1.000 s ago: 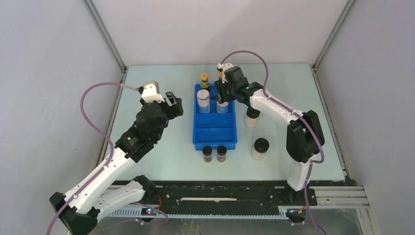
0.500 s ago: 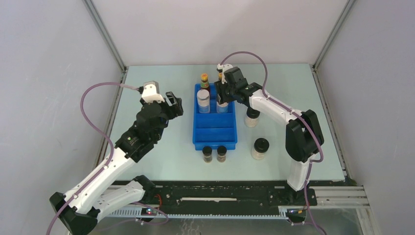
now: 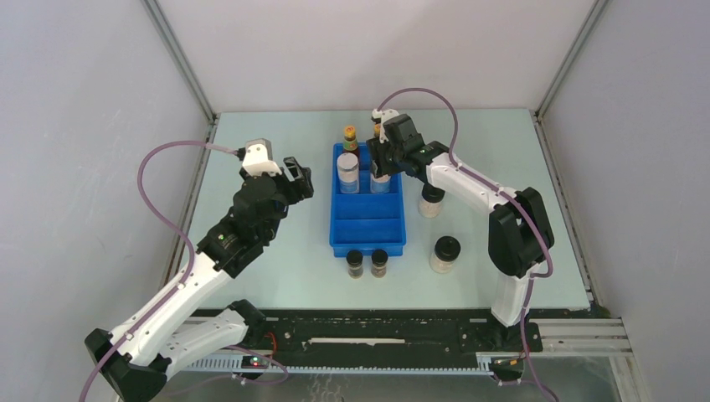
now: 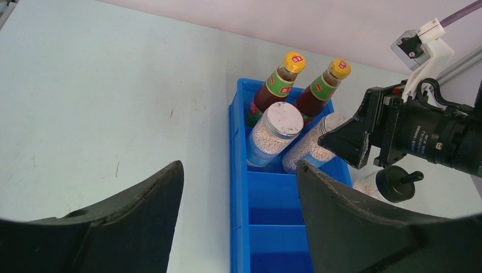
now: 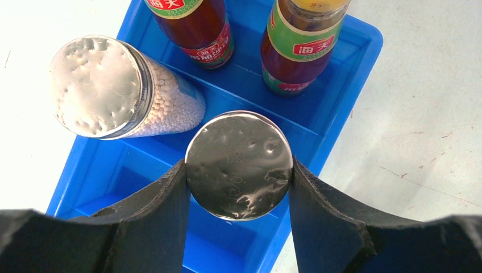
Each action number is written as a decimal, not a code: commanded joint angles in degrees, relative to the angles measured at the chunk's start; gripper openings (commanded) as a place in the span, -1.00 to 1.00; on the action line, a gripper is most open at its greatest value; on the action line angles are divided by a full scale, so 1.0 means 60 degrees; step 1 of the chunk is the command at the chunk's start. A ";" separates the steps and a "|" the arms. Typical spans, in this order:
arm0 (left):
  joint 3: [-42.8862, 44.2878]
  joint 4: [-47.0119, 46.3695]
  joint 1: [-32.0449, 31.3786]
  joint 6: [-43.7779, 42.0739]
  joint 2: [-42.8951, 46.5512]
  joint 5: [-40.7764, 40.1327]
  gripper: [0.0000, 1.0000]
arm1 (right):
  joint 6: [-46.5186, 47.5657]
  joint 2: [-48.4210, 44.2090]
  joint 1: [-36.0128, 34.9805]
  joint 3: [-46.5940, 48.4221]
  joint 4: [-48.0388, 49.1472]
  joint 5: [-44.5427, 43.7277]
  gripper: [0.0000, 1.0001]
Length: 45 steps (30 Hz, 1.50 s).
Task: Organize the condiment bottles
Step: Place the bottle in the storage box.
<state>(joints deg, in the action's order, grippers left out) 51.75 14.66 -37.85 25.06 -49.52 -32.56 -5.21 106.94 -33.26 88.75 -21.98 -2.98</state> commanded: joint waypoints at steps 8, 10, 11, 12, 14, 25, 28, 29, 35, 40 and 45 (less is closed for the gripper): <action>0.0165 -0.0261 0.0025 0.0140 0.0094 0.0008 0.54 | -0.0120 -0.0025 0.0104 0.0040 0.0403 -0.0220 -0.57; 0.0151 -0.0264 0.0027 0.0146 0.0108 0.0006 0.54 | -0.0120 0.0003 0.0108 0.0072 0.0351 -0.0235 -0.57; 0.0150 -0.0253 0.0024 0.0158 0.0119 0.0015 0.54 | -0.0108 0.0006 0.0108 0.0089 0.0328 -0.0246 -0.57; 0.0148 -0.0250 0.0023 0.0163 0.0122 0.0020 0.54 | -0.0108 0.0018 0.0108 0.0091 0.0311 -0.0249 -0.57; 0.0133 -0.0253 0.0031 0.0184 0.0139 0.0017 0.54 | -0.0112 0.0019 0.0108 0.0091 0.0282 -0.0249 -0.57; 0.0132 -0.0194 0.0029 0.0230 0.0166 0.0006 0.57 | -0.0097 0.0038 0.0079 0.0118 0.0221 -0.0221 0.05; 0.0135 -0.0189 0.0034 0.0236 0.0155 0.0006 0.59 | -0.0097 0.0036 0.0079 0.0142 0.0191 -0.0218 0.31; 0.0141 -0.0194 0.0030 0.0228 0.0156 0.0006 0.59 | -0.0087 0.0038 0.0071 0.0157 0.0191 -0.0220 0.38; 0.0178 -0.0196 0.0036 0.0224 0.0138 0.0006 0.60 | -0.0083 0.0049 0.0064 0.0217 0.0168 -0.0191 0.56; 0.0203 -0.0187 0.0028 0.0225 0.0096 0.0013 0.60 | -0.0053 0.0049 0.0064 0.0277 0.0119 -0.0177 0.59; 0.0243 -0.0210 0.0027 0.0216 0.0074 0.0006 0.60 | 0.0003 0.0013 0.0038 0.0378 0.0056 -0.0184 0.60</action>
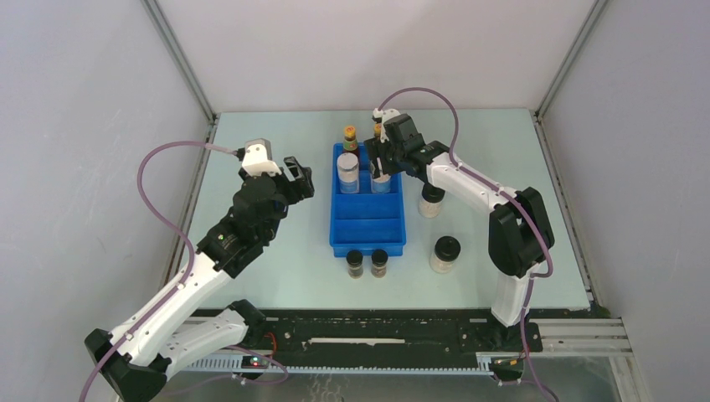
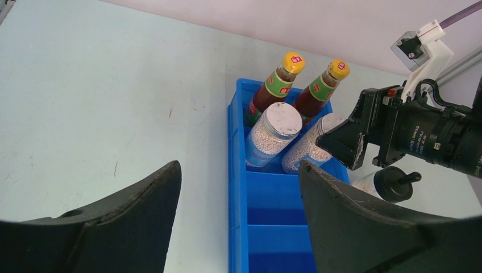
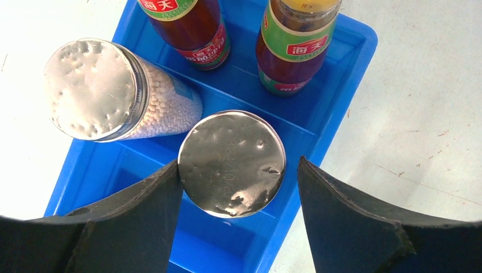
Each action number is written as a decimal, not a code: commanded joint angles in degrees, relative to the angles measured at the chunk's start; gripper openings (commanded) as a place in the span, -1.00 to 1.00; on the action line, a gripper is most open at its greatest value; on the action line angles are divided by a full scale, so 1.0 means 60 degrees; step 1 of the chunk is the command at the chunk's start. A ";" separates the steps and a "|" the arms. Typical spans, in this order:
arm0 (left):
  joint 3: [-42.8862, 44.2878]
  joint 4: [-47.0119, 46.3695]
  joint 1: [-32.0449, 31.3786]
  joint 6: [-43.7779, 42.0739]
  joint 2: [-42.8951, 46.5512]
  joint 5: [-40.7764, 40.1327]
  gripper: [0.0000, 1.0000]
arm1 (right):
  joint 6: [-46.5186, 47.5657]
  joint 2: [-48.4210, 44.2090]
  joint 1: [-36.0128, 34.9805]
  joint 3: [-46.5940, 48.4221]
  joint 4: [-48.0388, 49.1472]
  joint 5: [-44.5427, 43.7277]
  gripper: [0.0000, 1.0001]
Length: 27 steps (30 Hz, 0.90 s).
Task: Organize the condiment bottles
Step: Place the bottle in the storage box.
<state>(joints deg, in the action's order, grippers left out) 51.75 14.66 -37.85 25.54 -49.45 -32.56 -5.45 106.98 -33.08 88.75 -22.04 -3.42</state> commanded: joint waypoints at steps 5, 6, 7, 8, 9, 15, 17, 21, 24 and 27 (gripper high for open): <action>0.0268 -0.0217 0.0029 0.0131 0.0050 0.0042 0.60 | 0.0108 -0.0072 -0.0009 0.0567 -0.0084 -0.0195 0.61; 0.0293 -0.0216 0.0024 0.0135 0.0053 0.0049 0.60 | 0.0117 -0.0088 -0.0018 0.0597 -0.0101 -0.0205 0.61; 0.0292 -0.0216 0.0025 0.0127 0.0066 0.0050 0.60 | 0.0131 -0.0110 -0.0030 0.0623 -0.0112 -0.0206 0.62; 0.0298 -0.0216 0.0036 0.0133 0.0079 0.0050 0.61 | 0.0121 -0.0130 -0.0025 0.0652 -0.0129 -0.0217 0.62; 0.0309 -0.0216 0.0027 0.0135 0.0101 0.0037 0.61 | 0.0131 -0.0145 -0.0035 0.0681 -0.0154 -0.0220 0.62; 0.0343 -0.0120 0.0036 0.0129 0.0196 0.0057 0.65 | 0.0152 -0.0232 -0.0137 0.0925 -0.0302 -0.0357 0.63; 0.0392 -0.0065 0.0024 0.0125 0.0221 0.0078 0.69 | 0.0156 -0.0296 -0.0182 0.1062 -0.0422 -0.0427 0.64; 0.0560 0.0046 0.0027 0.0104 0.0271 0.0128 0.96 | 0.0172 -0.0574 -0.0281 0.1424 -0.0652 -0.0619 0.64; 0.0714 0.0137 0.0033 0.0079 0.0306 0.0255 1.00 | 0.0143 -0.0891 -0.0393 0.1690 -0.0896 -0.0827 0.65; 0.0765 0.0118 0.0029 0.0185 0.0398 0.0324 1.00 | 0.0022 -0.1306 -0.0487 0.1801 -0.1231 -0.1094 0.66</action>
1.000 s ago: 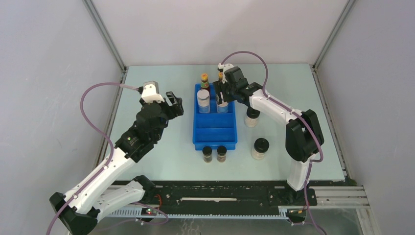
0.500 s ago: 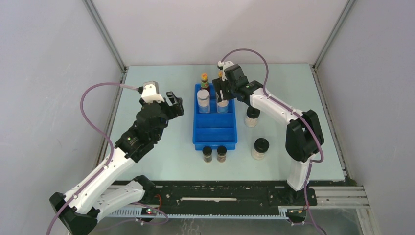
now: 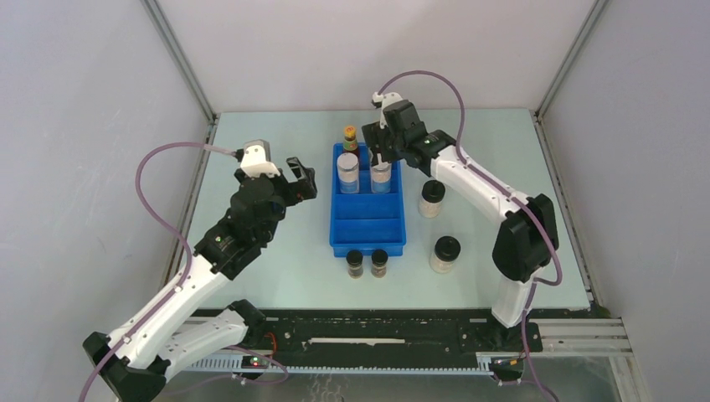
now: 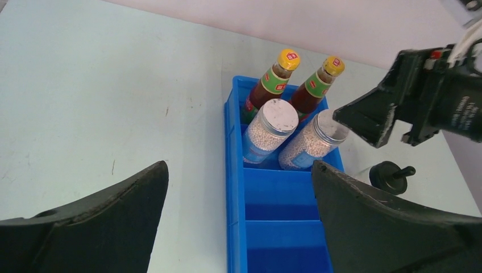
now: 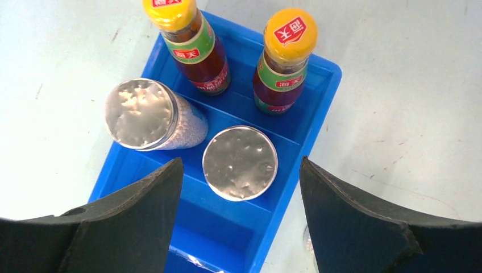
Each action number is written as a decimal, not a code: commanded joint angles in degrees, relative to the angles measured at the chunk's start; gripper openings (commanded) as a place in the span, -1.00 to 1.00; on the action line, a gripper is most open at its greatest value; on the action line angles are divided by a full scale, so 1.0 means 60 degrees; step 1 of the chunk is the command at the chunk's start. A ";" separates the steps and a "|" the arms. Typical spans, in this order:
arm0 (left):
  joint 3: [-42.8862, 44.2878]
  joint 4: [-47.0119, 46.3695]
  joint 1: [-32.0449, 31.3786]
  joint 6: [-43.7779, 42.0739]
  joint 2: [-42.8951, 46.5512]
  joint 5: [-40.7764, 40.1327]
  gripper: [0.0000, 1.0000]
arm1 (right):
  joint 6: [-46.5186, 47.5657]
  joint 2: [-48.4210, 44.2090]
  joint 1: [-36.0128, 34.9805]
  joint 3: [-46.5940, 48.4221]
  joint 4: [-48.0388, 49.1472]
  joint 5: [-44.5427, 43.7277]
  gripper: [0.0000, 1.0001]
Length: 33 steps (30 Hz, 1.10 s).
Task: Organize the condiment bottles
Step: Place the bottle in the storage box, then pick up the bottle from the center of the board.
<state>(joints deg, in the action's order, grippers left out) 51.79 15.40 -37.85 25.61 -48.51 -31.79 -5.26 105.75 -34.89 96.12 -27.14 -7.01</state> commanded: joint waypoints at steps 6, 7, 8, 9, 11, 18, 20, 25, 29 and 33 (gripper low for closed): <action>0.0549 -0.0572 0.0031 0.0204 0.0453 0.0991 1.00 | -0.0542 -0.2383 -0.0335 -0.0048 -0.0756 -0.1579 0.68; 0.0527 -0.0629 0.0036 0.0234 0.0446 0.1124 1.00 | -0.0663 -0.2685 -0.0336 -0.0294 -0.0764 -0.1814 0.69; 0.0509 -0.0707 0.0036 0.0254 0.0409 0.1399 1.00 | -0.0814 -0.3023 -0.0329 -0.0520 -0.0776 -0.2074 0.69; 0.0504 -0.0750 0.0025 0.0271 0.0347 0.1680 1.00 | -0.0963 -0.3358 -0.0312 -0.0803 -0.0780 -0.2372 0.69; 0.0528 -0.0775 0.0031 0.0335 0.0142 0.2262 0.98 | -0.1320 -0.4024 -0.0163 -0.1329 -0.0814 -0.2812 0.70; 0.0860 -0.0772 0.0000 0.0281 -0.1211 0.4292 1.00 | -0.2329 -0.5998 0.0248 -0.2903 -0.1092 -0.3867 0.70; 0.0965 -0.0977 -0.0077 0.0188 -0.1583 0.4757 1.00 | -0.2572 -0.6395 0.0338 -0.3134 -0.1311 -0.4191 0.70; 0.1609 -0.1152 -0.0762 -0.0778 -0.2458 0.5178 1.00 | -0.2797 -0.7190 0.0620 -0.3614 -0.1648 -0.4568 0.73; 0.2655 -0.0420 -0.1715 -0.2058 -0.3414 0.4999 0.97 | -0.3129 -0.7396 0.0924 -0.3721 -0.2015 -0.4564 0.73; 0.4060 0.0721 -0.2671 -0.3758 -0.4604 0.4709 0.97 | -0.3193 -0.7653 0.1212 -0.3959 -0.1996 -0.4371 0.73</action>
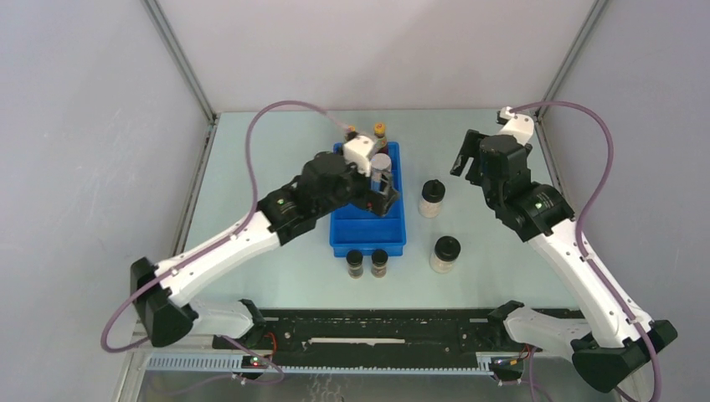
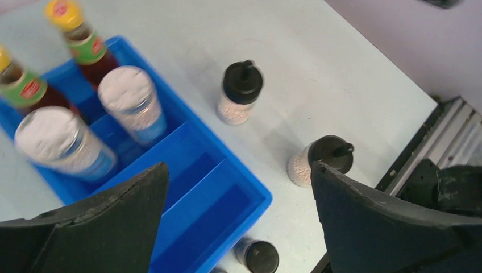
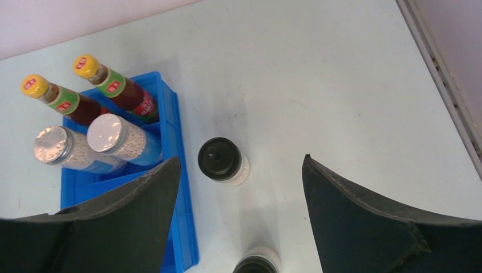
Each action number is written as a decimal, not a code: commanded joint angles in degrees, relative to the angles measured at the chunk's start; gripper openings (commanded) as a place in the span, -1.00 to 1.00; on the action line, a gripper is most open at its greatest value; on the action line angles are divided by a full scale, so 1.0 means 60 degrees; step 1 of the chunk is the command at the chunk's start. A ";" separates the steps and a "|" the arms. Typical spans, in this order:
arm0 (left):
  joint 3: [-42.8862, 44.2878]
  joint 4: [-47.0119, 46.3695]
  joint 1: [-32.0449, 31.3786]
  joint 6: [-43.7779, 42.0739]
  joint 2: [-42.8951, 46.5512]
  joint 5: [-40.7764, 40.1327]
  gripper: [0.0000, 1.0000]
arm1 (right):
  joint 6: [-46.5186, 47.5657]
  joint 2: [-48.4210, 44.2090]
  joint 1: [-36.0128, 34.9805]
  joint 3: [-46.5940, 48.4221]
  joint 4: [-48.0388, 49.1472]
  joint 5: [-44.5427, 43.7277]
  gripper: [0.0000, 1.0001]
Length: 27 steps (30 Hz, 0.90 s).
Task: Organize the condiment bottles
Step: Pick up the bottle from the center of the board.
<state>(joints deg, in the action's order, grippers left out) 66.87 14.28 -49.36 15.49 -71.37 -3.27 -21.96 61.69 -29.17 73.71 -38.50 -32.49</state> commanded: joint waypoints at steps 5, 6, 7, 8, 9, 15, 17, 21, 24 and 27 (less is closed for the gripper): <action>0.2891 0.1852 -0.1563 -0.3947 -0.2382 -0.0667 0.98 | -0.0463 -0.0682 0.0727 -0.0393 -0.0036 -0.0148 0.74; 0.3048 0.1931 -0.1672 -0.4220 -0.2620 -0.0784 0.97 | -0.0484 -0.0782 0.0833 -0.0411 0.0000 -0.0124 0.74; 0.3157 0.1952 -0.1777 -0.4513 -0.2833 -0.0901 0.96 | -0.0504 -0.0858 0.0943 -0.0448 0.0039 -0.0091 0.74; 0.3220 0.1937 -0.1860 -0.4769 -0.3005 -0.0995 0.96 | -0.0542 -0.0923 0.1061 -0.0482 0.0091 -0.0041 0.74; 0.3285 0.1900 -0.1909 -0.4999 -0.3193 -0.1038 0.95 | -0.0566 -0.0975 0.1180 -0.0512 0.0146 0.0022 0.74; 0.3450 0.1294 -0.1913 -0.5933 -0.3894 -0.0710 0.94 | -0.0669 -0.1053 0.2093 -0.0521 0.0353 0.0360 0.74; 0.3640 0.1151 -0.1850 -0.6026 -0.4169 -0.0422 0.95 | -0.0731 -0.1067 0.2497 -0.0523 0.0440 0.0542 0.74; 0.4301 0.1051 -0.1579 -0.6023 -0.4716 0.0431 0.95 | -0.0912 -0.1109 0.3365 -0.0523 0.0583 0.0990 0.74; 0.4663 0.0935 -0.1302 -0.6016 -0.5029 0.1374 0.96 | -0.0993 -0.1179 0.3839 -0.0612 0.0799 0.1267 0.74; 0.4971 0.0714 -0.1009 -0.5907 -0.5301 0.2120 0.98 | -0.1126 -0.1282 0.4225 -0.0829 0.1101 0.1490 0.74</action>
<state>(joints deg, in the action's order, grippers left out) 91.81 22.22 -57.67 -19.00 -101.89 1.58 -26.39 55.46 -6.28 70.02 -35.92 -26.09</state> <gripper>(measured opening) 0.986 0.870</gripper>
